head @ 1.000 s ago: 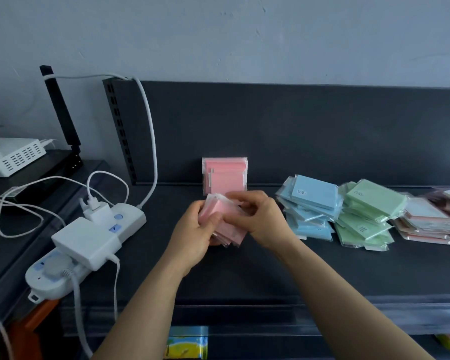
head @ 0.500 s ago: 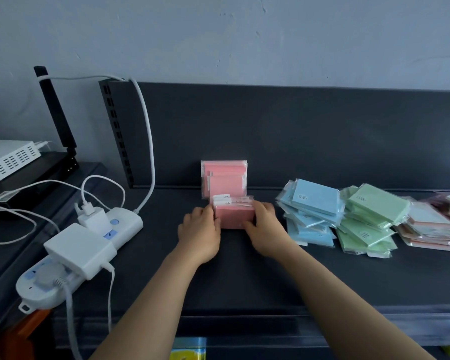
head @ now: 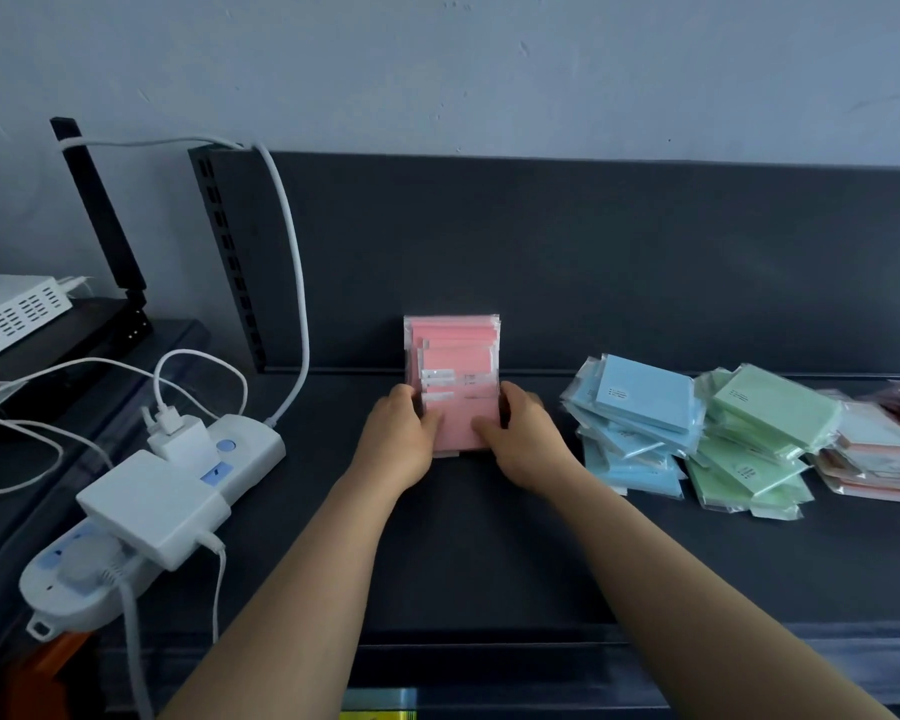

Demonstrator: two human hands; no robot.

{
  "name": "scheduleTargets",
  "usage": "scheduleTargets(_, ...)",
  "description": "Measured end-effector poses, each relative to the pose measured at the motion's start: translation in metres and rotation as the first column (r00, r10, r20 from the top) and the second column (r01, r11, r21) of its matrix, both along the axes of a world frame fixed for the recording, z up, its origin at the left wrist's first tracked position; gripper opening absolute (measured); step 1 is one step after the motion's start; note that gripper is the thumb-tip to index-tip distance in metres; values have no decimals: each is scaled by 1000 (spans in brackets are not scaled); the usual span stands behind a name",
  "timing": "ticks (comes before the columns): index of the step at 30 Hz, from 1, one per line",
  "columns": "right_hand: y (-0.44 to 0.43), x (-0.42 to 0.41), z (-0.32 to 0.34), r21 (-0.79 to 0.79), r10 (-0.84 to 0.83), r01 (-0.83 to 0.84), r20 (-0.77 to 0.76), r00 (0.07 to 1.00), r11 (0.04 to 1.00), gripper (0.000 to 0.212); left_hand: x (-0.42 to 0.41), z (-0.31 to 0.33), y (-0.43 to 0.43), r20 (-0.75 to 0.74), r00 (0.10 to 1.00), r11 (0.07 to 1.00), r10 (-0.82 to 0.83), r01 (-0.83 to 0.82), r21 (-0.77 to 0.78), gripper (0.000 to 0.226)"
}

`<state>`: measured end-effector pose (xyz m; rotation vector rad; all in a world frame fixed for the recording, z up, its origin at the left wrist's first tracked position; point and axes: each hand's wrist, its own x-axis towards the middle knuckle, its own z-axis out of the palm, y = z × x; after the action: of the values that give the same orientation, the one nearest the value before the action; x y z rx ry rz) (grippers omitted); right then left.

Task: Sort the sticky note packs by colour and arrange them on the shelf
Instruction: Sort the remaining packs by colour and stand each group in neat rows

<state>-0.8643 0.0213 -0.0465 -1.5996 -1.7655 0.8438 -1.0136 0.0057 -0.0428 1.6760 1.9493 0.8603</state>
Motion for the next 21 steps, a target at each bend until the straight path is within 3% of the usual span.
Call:
scheduleTargets(4,-5,1,1,32,27,-28,29,999,999,50,1,-3,-1,-17,1000,1000,-15,16,26,39)
scheduleTargets(10,-7,10,-3,22,66,-69,105,992,997,46,-8,-3,-9,25,993,992,-117,118,-53,50)
scheduleTargets(21,13,-4,-4,114,-88,85,23,996,990,42,0,-5,13,-88,996,989,28,-15,145,38)
